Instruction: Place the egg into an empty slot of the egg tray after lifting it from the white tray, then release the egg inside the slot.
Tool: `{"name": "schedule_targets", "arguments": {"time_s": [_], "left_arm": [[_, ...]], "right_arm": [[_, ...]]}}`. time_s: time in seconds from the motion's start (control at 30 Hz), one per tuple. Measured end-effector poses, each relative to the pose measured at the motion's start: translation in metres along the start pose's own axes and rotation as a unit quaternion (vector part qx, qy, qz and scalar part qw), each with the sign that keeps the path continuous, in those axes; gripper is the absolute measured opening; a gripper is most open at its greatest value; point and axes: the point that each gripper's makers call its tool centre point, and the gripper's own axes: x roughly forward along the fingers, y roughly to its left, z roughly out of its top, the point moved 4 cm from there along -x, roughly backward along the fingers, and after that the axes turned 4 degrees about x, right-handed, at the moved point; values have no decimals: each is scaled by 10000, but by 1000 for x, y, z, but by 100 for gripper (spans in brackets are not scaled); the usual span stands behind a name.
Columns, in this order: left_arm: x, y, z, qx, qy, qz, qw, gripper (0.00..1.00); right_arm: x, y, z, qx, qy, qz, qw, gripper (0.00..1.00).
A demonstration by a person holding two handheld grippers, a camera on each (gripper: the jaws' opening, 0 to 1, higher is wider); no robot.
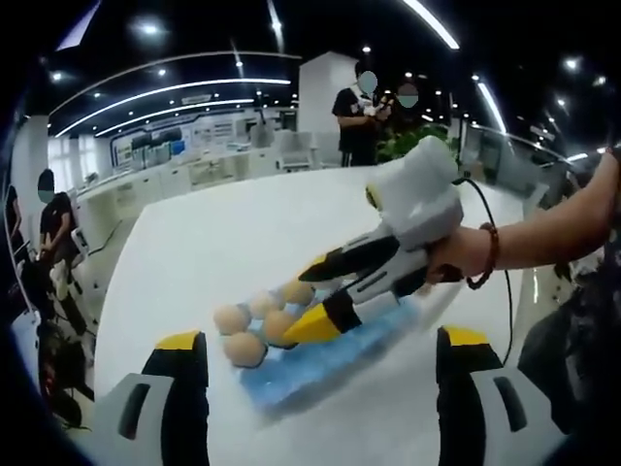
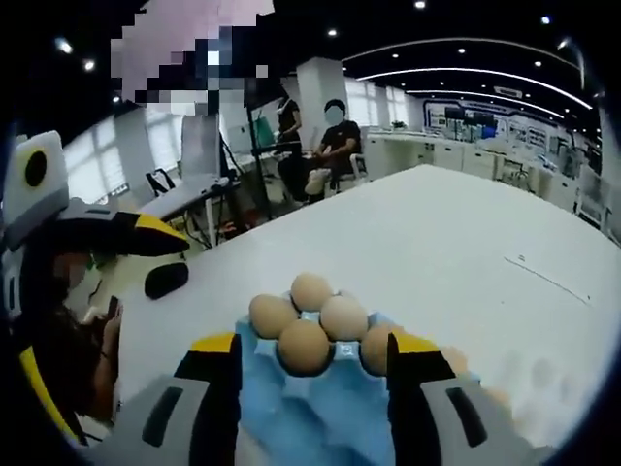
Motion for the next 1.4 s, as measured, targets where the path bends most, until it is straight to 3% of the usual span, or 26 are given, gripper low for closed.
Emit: {"name": "schedule_targets", "arguments": {"time_s": [0.7, 1.4], "left_arm": [[15, -12, 7, 49, 23, -176, 9998, 100], [26, -20, 11, 64, 13, -337, 9994, 100]], "right_arm": [[-33, -25, -4, 235, -358, -259, 9987, 79], [-78, -61, -21, 280, -407, -733, 9961, 79]]}}
